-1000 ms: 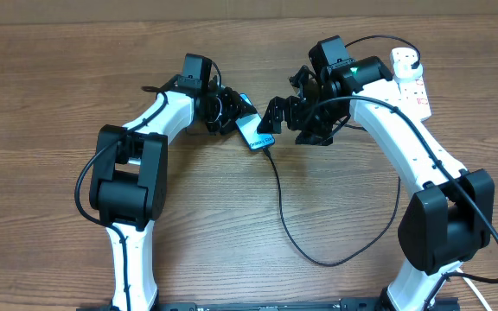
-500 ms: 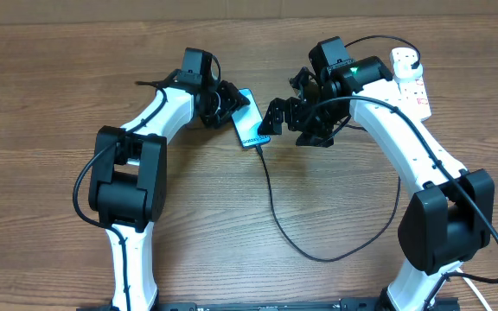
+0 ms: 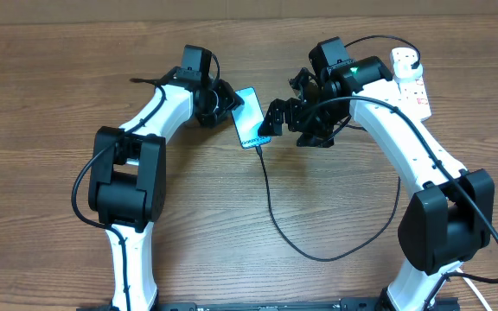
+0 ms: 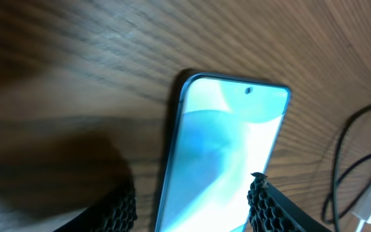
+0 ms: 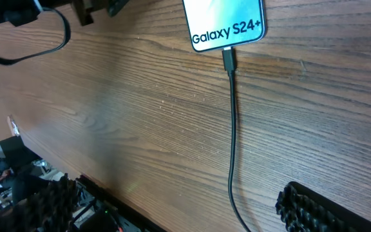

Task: Plug charger to phone and switch on socket
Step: 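Open the left gripper and lift both grippers away from the phone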

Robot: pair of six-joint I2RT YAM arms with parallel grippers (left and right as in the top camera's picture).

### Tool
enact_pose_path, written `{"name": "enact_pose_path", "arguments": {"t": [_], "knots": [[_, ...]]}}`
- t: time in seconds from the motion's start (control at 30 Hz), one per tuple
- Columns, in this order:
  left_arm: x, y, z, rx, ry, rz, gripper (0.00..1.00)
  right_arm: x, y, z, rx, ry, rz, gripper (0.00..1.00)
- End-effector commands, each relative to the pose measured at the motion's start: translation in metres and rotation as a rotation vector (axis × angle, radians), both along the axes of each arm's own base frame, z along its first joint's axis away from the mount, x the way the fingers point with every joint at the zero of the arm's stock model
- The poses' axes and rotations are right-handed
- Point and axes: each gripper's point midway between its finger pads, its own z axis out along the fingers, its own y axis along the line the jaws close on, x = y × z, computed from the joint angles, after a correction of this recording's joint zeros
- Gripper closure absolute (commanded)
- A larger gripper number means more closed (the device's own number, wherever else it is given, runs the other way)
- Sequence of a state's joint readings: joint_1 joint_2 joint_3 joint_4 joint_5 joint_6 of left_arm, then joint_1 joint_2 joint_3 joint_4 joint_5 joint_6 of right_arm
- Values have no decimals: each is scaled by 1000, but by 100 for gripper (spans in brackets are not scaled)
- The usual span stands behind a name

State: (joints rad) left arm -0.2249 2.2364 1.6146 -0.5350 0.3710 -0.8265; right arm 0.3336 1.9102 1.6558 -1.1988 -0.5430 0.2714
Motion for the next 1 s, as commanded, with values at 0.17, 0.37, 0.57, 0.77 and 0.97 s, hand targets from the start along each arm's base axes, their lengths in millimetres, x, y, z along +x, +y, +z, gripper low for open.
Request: {"name": "enact_pose_path", "arguments": {"t": [0.17, 0.37, 0.57, 0.77, 0.97], "knots": [[-6, 44, 20, 134, 64, -90, 70, 10, -10, 16, -36, -84, -13, 0], [-3, 57, 86, 146, -1, -111, 70, 13, -12, 15, -50, -98, -17, 0], [-6, 64, 141, 157, -119, -146, 66, 18, -25, 8, -139, -120, -40, 7], [-24, 66, 211, 176, -274, -188, 62, 19, -36, 9, -199, -116, -74, 0], [-61, 71, 281, 196, -416, -218, 28, 20, -51, 40, -263, -187, -117, 0]]}}
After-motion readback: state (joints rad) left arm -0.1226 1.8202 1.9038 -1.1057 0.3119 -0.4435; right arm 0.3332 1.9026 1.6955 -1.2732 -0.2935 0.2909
